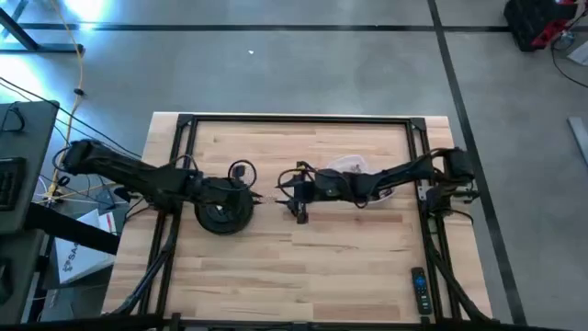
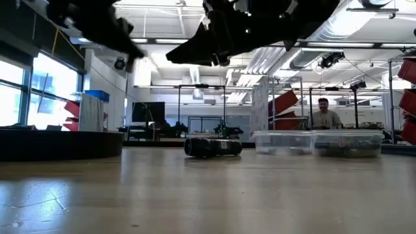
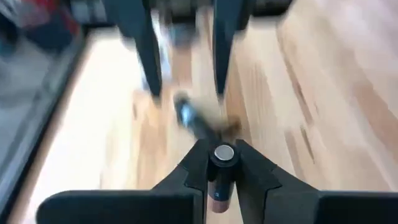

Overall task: Insert battery
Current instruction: Insert the black battery into the black wall clock battery compartment

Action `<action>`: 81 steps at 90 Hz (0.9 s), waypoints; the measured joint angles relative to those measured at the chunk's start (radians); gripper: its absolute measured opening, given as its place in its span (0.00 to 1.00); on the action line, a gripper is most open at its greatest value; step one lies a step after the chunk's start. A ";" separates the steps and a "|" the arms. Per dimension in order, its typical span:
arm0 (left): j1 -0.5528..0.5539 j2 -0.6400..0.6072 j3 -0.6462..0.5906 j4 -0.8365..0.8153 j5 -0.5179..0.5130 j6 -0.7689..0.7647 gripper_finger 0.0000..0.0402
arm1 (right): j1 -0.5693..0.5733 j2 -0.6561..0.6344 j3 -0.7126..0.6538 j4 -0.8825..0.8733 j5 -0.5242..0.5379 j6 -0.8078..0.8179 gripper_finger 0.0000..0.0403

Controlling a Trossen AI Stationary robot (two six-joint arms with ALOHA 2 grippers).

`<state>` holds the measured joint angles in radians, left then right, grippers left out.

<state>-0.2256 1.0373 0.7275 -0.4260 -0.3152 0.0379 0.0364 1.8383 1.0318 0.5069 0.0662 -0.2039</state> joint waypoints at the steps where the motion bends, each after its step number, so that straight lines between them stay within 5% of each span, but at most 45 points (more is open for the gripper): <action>1: 0.000 -0.003 0.005 -0.027 0.003 -0.014 0.06 | -0.001 0.006 0.003 0.001 0.000 0.005 0.43; 29: 0.003 -0.017 0.032 -0.488 0.086 -0.343 0.06 | -0.003 0.236 0.274 -0.192 -0.018 0.048 0.39; 41: -0.006 -0.017 -0.005 -0.454 -0.005 -0.297 0.06 | 0.002 0.340 0.437 -0.285 -0.027 0.047 0.38; 81: -0.066 -0.012 -0.004 -0.443 0.047 -0.259 0.06 | 0.005 0.605 0.858 -0.605 -0.105 0.144 0.37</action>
<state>-0.2913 1.0248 0.7235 -0.8694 -0.2679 -0.2211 0.0418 2.4430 1.8901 -0.0981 -0.0387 -0.0597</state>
